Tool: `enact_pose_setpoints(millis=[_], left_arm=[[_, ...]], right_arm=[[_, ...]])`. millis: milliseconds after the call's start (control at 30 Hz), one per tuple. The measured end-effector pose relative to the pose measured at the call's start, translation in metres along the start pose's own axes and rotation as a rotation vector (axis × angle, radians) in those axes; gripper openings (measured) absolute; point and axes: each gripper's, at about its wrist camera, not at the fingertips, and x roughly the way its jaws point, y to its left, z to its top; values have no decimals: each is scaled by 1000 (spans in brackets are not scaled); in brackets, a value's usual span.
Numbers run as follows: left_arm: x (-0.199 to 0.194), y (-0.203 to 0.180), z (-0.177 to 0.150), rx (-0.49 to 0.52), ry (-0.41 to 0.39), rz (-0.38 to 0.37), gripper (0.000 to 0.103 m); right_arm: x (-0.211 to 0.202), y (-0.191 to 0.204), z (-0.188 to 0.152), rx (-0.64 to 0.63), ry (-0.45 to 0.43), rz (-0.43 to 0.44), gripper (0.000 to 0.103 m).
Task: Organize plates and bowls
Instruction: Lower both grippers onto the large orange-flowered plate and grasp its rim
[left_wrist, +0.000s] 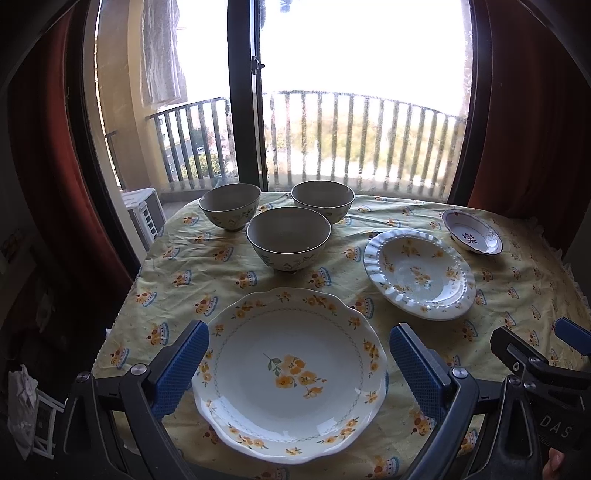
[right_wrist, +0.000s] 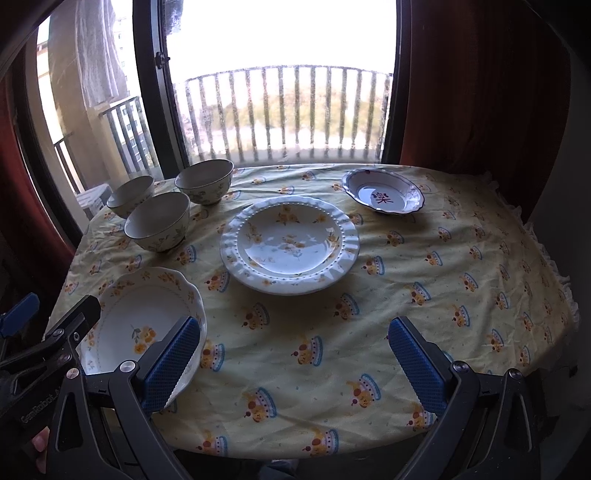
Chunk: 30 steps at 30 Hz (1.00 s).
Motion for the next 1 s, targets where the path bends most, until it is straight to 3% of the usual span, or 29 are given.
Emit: enact_pose_setpoints(millis=[467,1000], left_arm=[[25,31,24,26,56,25,94],[104,78,15,33,306,-12,90]], right_arm=[[19,43,24,-14,28,-2,100],[87,103,21,-8,193,0,94]])
